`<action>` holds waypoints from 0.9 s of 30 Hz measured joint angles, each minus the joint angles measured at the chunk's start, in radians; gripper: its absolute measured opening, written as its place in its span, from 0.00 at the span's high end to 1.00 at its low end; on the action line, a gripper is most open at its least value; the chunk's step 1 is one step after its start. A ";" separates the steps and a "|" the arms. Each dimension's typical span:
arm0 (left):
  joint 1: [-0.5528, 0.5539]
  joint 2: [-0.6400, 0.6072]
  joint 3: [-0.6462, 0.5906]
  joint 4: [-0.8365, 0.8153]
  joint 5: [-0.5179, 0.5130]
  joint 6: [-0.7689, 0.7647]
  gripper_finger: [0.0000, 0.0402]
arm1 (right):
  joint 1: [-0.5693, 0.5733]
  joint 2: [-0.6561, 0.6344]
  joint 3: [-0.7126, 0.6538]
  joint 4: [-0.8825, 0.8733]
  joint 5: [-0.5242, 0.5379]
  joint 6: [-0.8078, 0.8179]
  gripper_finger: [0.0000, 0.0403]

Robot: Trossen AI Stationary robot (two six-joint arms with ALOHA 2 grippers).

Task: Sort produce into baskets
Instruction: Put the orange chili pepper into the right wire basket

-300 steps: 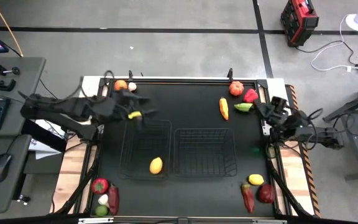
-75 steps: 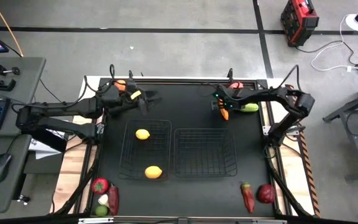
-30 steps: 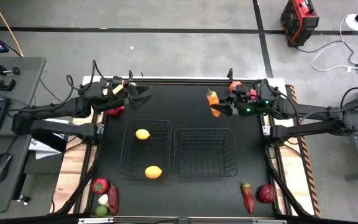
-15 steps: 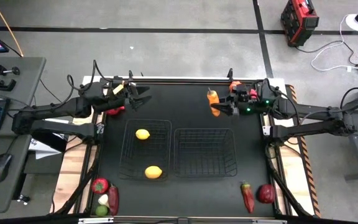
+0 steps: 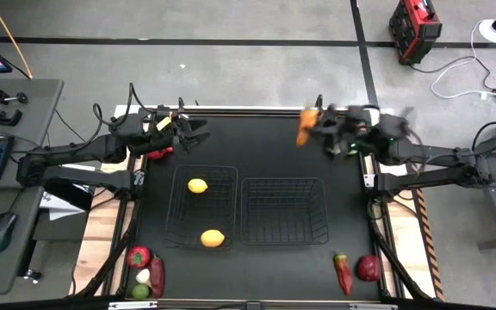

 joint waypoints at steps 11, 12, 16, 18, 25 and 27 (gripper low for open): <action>0.000 0.000 0.000 0.000 0.000 0.000 0.14 | -0.089 -0.002 0.001 0.499 0.133 -0.154 0.79; 0.000 0.000 0.000 0.000 0.000 0.000 0.14 | -0.099 -0.002 0.001 0.502 0.133 -0.141 0.79; 0.000 0.000 0.000 0.000 0.000 0.000 0.14 | -0.127 -0.002 0.001 0.508 0.128 -0.113 0.79; 0.000 0.000 0.000 -0.001 0.000 0.000 0.14 | -0.132 -0.002 0.001 0.509 0.120 -0.112 0.79; 0.000 0.000 0.000 -0.001 -0.001 0.002 0.14 | -0.132 -0.002 0.001 0.529 0.117 -0.117 0.79; 0.000 0.000 0.000 -0.001 0.000 0.002 0.14 | -0.132 -0.002 0.001 0.531 0.117 -0.118 0.79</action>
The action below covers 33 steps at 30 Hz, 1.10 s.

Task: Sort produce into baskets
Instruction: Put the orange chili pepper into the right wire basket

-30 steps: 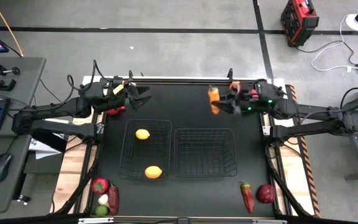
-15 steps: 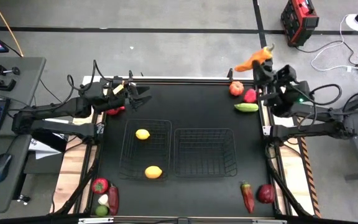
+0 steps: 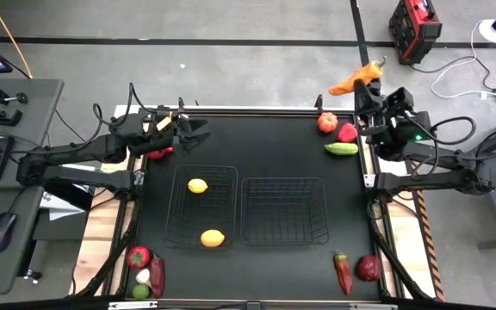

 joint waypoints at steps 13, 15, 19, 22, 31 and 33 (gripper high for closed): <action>0.000 0.000 0.000 0.000 0.000 -0.002 0.14 | 0.000 0.000 0.000 0.106 0.000 -0.046 0.79; 0.000 0.000 0.000 0.000 0.000 -0.002 0.14 | 0.000 0.000 0.000 0.118 0.000 -0.049 0.79; 0.000 0.000 0.000 0.000 0.000 -0.002 0.14 | 0.000 0.000 0.000 0.123 0.000 -0.052 0.79; 0.000 0.000 0.000 0.000 0.000 -0.002 0.14 | 0.000 0.000 0.000 0.137 0.017 -0.068 0.79; 0.000 0.000 0.000 0.000 0.000 -0.003 0.14 | 0.000 0.000 0.000 0.189 0.023 -0.090 0.77; 0.000 0.000 0.000 0.000 0.000 -0.003 0.14 | 0.000 0.000 0.000 0.188 0.023 -0.091 0.75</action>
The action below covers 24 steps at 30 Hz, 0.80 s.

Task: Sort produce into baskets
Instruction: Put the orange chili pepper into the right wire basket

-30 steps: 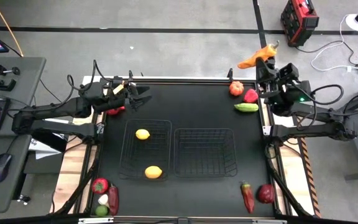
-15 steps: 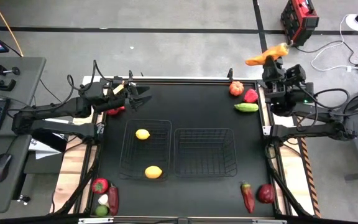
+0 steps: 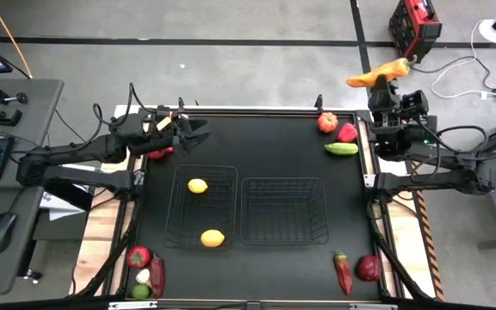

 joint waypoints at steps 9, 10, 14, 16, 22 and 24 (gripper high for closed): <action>0.000 0.000 0.000 0.000 0.000 -0.001 0.14 | 0.000 0.000 0.000 0.000 0.000 -0.003 0.77; 0.000 0.000 0.000 0.000 0.000 -0.005 0.14 | 0.000 0.000 0.000 0.000 0.000 -0.003 0.77; 0.000 0.000 0.000 0.000 0.000 -0.010 0.14 | 0.000 0.000 0.000 0.024 0.000 -0.003 0.77; 0.000 0.000 0.000 0.000 0.000 -0.022 0.14 | 0.000 0.000 0.000 0.036 0.000 -0.003 0.76; 0.000 0.000 0.000 0.000 0.000 -0.024 0.14 | 0.000 0.000 0.000 0.069 0.000 -0.004 0.76; 0.000 0.000 0.000 0.000 0.000 -0.024 0.14 | 0.000 0.001 0.000 0.119 0.000 -0.027 0.76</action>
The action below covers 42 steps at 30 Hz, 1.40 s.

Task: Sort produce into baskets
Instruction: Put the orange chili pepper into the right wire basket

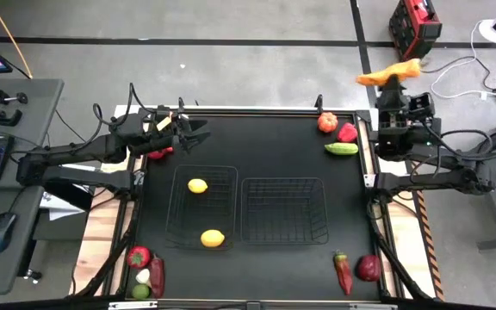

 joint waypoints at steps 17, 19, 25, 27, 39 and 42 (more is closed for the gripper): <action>0.000 0.000 0.000 0.001 0.000 -0.003 0.14 | 0.000 0.003 0.197 -0.052 -0.105 -0.090 0.76; 0.000 0.000 0.000 0.001 0.000 -0.002 0.14 | 0.000 0.000 0.199 -0.051 -0.108 -0.097 0.76; 0.000 0.000 0.000 0.001 0.000 -0.001 0.14 | 0.000 -0.006 0.196 -0.054 -0.108 -0.112 0.76; 0.000 0.000 0.000 0.001 0.000 -0.001 0.14 | 0.000 -0.006 0.196 -0.056 -0.108 -0.114 0.76; 0.000 0.000 0.000 0.000 0.000 0.000 0.14 | 0.000 -0.006 0.195 -0.096 -0.090 -0.133 0.76; 0.000 0.000 0.000 0.001 0.000 0.000 0.14 | 0.000 -0.007 0.195 -0.112 -0.090 -0.133 0.76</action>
